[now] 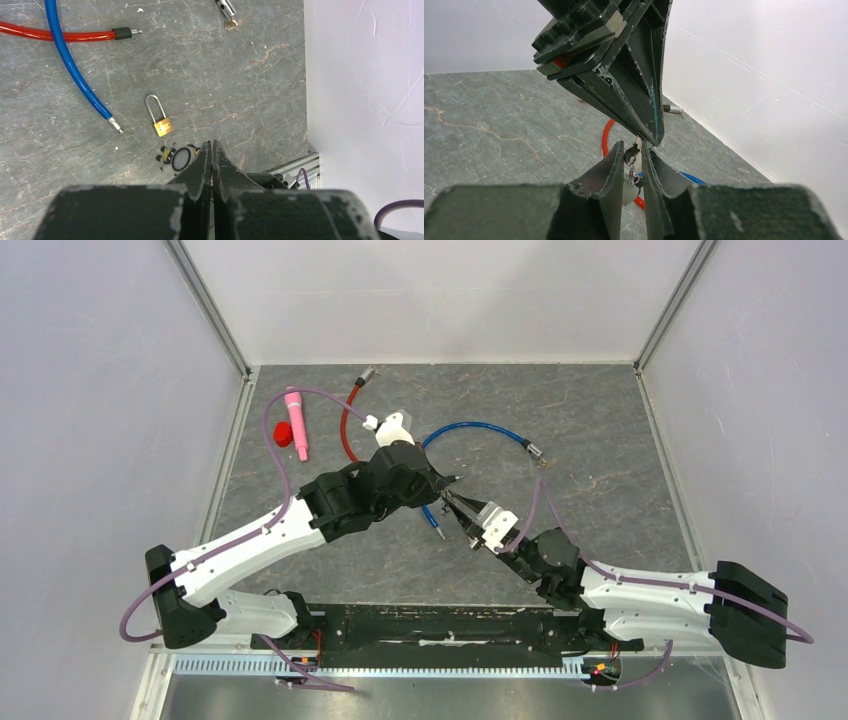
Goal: Unlock with the key
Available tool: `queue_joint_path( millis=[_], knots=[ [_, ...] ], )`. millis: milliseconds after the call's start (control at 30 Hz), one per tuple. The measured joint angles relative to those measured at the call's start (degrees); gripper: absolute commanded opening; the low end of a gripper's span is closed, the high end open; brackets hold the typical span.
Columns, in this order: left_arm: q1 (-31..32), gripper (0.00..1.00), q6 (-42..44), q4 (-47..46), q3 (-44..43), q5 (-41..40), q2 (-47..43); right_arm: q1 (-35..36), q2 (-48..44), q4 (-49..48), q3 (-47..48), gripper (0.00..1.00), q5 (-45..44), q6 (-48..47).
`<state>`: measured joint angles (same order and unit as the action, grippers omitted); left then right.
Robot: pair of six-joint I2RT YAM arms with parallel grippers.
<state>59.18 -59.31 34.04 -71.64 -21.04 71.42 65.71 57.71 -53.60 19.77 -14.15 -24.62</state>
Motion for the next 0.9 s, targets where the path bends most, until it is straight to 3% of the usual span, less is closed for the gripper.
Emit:
queue_joint_path(
  millis=[300,633,700,900],
  knots=[
    [0.98,0.02,-1.14,0.20,-0.02,-2.75,0.00,2.05,1.84,-0.74,-0.04,0.16,-5.68,-2.12],
    [2.19,0.07,-1.31,0.17,-0.81,-4.09,0.57,3.17,3.15,-4.52,-0.94,0.05,-10.80,-3.56],
    [2.49,0.11,-1.33,0.09,-0.98,-4.50,0.66,3.19,3.17,-5.11,-1.01,0.00,-11.56,-3.50],
    [3.30,0.37,-1.22,0.17,-1.55,-4.42,0.87,3.17,2.97,-5.40,-1.49,0.00,-13.51,-1.97]
  ],
)
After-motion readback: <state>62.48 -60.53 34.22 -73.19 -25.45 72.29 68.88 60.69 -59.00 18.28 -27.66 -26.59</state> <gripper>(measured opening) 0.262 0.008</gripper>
